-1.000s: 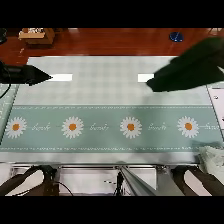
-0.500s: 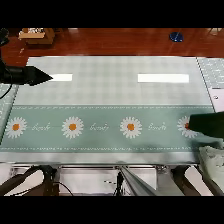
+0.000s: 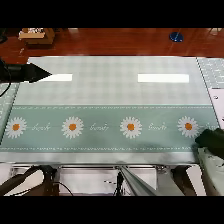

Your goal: Fold the shirts.

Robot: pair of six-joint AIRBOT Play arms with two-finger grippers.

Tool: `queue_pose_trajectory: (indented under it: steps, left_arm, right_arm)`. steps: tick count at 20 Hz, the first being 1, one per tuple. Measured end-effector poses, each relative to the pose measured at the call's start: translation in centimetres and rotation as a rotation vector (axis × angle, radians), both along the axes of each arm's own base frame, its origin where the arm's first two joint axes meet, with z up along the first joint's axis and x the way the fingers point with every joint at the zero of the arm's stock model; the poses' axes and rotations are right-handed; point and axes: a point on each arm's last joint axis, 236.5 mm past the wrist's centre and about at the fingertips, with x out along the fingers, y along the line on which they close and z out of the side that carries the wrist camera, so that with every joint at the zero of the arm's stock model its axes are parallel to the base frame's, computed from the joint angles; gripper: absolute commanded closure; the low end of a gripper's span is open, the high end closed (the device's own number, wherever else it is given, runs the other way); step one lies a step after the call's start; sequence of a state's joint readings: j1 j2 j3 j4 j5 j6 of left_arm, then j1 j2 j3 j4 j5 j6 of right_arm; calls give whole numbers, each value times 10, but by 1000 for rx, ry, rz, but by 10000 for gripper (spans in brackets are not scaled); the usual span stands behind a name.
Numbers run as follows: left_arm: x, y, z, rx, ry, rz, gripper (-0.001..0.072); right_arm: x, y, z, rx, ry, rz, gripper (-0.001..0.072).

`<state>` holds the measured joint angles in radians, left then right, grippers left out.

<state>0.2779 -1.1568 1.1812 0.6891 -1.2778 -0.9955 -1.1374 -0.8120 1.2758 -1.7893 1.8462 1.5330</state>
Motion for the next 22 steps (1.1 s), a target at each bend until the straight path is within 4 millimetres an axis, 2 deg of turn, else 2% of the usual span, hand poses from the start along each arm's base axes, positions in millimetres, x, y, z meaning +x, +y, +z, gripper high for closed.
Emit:
queue_pose_trajectory:
  steps: [4,7,11,12,13,14,15,18,19,20,21,22]
  left_arm:
    - [21,22,3,27,-67,84,686]
    - [36,41,3,46,-106,155,686]
    - [49,65,4,74,-142,230,686]
    - [50,68,4,80,-146,240,686]
    - [52,72,5,83,-153,253,686]
    - [52,74,4,87,-153,257,686]
    - [53,76,4,91,-157,263,686]
    - [55,79,5,95,-164,273,686]
    - [55,79,5,96,-163,273,685]
    - [55,80,4,95,-162,275,655]
    - [56,80,2,94,-158,275,533]
    - [57,79,-1,93,-152,272,282]
  right_arm:
    - [-64,11,-26,6,156,-150,684]
    - [-107,15,-36,-16,283,-235,684]
    - [-140,18,-44,-33,379,-300,665]
    - [-146,19,-46,-36,394,-313,536]
    - [-151,18,-46,-42,405,-324,368]
    - [-155,17,-47,-50,415,-332,252]
    - [-158,17,-47,-56,420,-337,225]
    - [-160,5,-45,-101,418,-319,226]
    - [-151,-7,-42,-137,387,-290,227]
    - [-134,-25,-39,-182,329,-239,228]
    - [-104,-45,-34,-234,239,-164,232]
    - [-70,-65,-25,-287,144,-76,233]
